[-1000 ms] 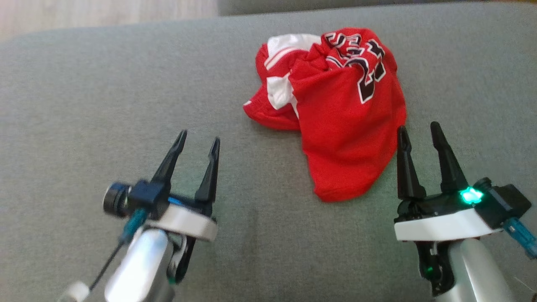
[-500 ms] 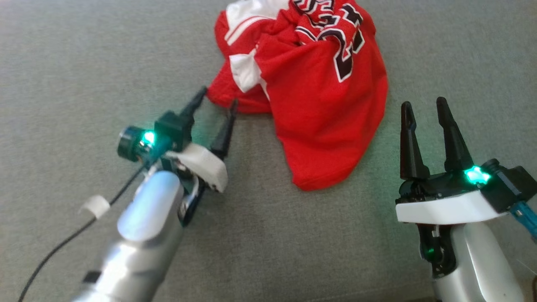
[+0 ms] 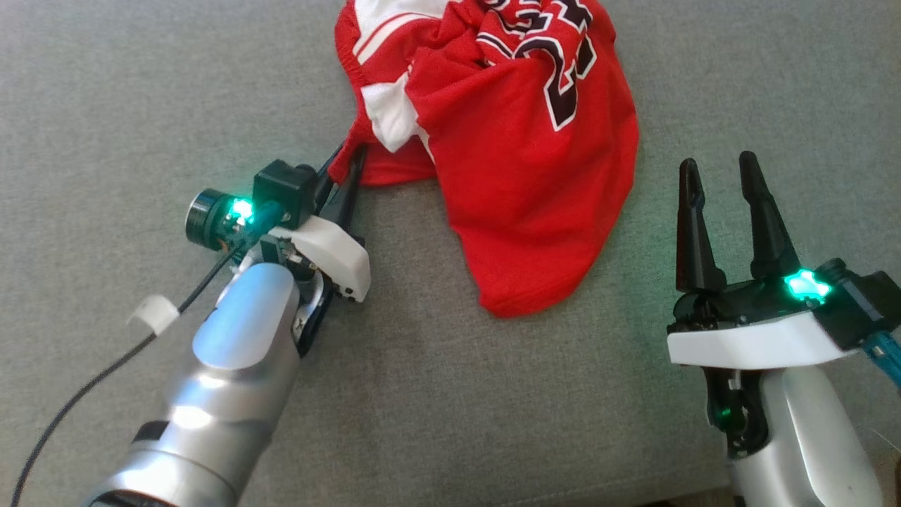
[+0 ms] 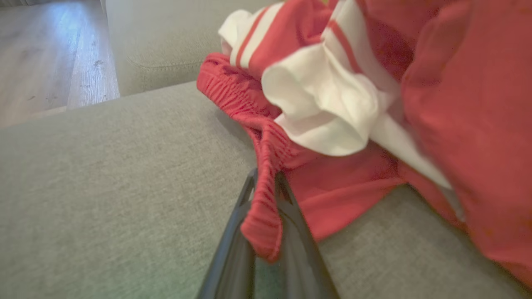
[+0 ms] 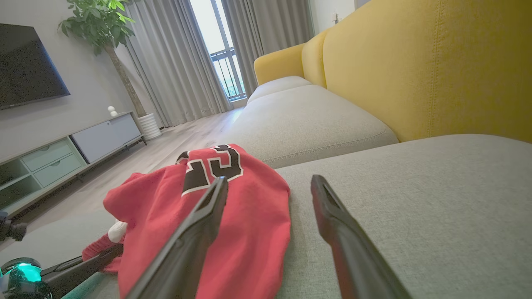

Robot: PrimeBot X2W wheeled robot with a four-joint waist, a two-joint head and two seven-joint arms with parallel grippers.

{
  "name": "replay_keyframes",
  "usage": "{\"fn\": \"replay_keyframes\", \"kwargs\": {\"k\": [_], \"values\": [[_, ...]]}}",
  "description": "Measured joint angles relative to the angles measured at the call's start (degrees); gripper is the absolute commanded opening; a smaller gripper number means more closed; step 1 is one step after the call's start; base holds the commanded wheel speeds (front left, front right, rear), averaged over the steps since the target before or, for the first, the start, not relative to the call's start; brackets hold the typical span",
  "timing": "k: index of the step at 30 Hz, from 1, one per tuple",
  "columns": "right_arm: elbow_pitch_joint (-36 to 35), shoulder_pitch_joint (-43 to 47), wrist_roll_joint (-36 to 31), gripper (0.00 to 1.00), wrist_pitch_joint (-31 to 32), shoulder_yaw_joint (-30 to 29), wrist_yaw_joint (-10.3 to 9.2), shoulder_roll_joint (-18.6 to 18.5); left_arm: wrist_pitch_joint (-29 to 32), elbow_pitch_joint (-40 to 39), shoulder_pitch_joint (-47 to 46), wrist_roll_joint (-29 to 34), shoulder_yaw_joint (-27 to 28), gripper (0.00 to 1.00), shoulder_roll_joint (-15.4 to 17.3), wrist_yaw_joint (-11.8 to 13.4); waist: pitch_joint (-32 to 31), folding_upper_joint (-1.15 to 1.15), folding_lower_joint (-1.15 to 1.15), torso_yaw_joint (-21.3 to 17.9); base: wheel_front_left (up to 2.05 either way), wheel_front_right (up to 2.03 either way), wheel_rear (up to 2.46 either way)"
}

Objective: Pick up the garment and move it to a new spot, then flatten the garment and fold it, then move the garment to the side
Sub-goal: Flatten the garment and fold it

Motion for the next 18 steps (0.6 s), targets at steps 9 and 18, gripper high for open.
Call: {"fn": "replay_keyframes", "kwargs": {"k": [9, 18], "values": [[0.9, 0.2, 0.0, 1.0, 0.0, 0.2, 0.0, 0.0, -5.0, -5.9, 0.7, -1.0, 3.8, 0.0, 0.2, 3.2, -4.6, 0.0, -0.01, 2.2, 0.0, 0.0, 0.0], [1.7, 1.8, 0.6, 1.0, 0.0, 1.5, 0.0, 0.0, -5.5, -25.6, 5.4, 0.7, 13.2, 0.0, 5.1, 7.8, -9.1, 0.0, -0.02, 4.7, 0.0, 0.0, 0.0]]}}
